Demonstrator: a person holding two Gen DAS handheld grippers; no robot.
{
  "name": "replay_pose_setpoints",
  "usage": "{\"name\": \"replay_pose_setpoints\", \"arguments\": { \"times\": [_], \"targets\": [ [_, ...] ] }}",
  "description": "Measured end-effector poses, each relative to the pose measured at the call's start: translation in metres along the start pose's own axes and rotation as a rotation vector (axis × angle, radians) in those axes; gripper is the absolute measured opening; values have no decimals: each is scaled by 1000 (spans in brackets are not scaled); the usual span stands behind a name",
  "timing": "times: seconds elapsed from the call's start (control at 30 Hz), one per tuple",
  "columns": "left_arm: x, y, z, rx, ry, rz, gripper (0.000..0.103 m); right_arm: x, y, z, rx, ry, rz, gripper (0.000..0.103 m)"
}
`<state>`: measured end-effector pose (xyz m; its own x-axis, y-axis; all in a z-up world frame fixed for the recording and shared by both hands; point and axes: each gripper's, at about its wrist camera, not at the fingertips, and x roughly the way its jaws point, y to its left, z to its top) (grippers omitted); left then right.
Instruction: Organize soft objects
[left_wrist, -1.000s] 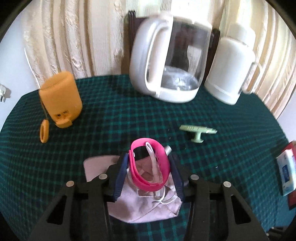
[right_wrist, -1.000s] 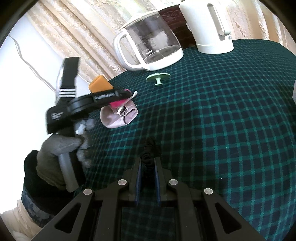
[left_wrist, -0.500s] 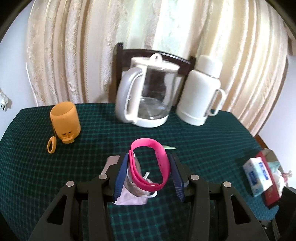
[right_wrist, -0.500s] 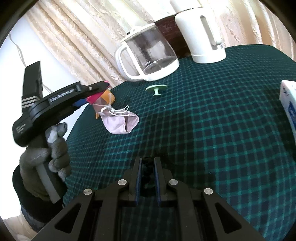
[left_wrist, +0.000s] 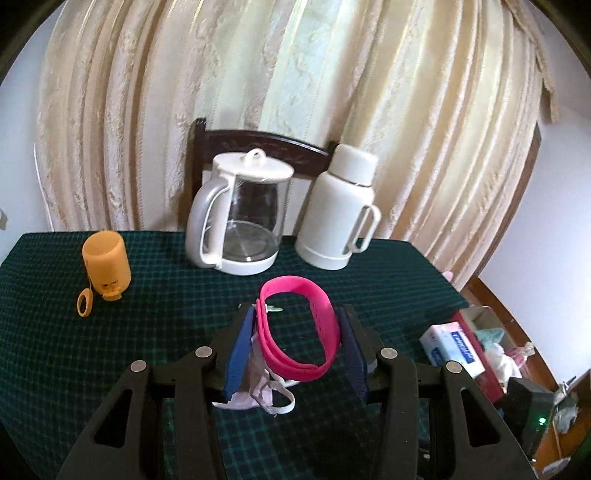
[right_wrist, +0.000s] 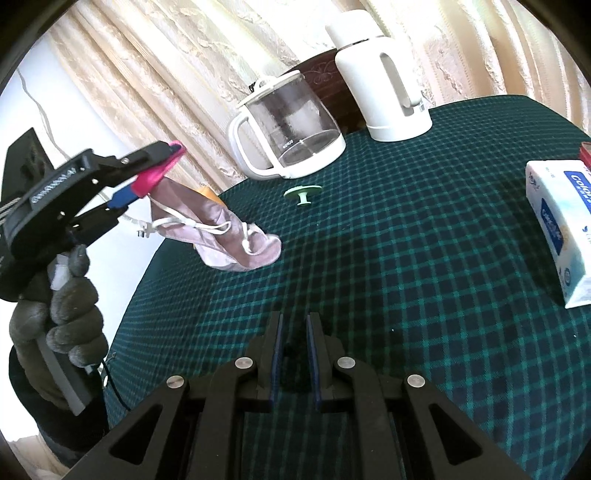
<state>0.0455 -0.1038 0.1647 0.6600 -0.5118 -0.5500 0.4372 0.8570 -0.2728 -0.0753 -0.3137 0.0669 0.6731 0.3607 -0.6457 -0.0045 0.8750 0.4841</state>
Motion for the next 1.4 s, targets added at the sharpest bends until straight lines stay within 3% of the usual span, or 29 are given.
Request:
{"name": "replay_pose_setpoints", "arguments": {
  "times": [0.37,0.67,0.97,1.33,1.4],
  "targets": [
    [-30,-23,-6,15,-11,-98,51,-7,-5,-12,20,6,-20,14],
    [-29,9,-24,-74,21,-49,59,-3,-3,-14,23,24,-28,14],
    [-38,69,-53,-192,40,30,59,8,8,-17,2,52,-40,14],
    [-33,78,-83,-172,88,51,59,34,35,-16,-54,108,-47,14],
    [-31,80,-86,-177,88,56,59,44,42,-17,-71,130,-48,22]
  ]
}}
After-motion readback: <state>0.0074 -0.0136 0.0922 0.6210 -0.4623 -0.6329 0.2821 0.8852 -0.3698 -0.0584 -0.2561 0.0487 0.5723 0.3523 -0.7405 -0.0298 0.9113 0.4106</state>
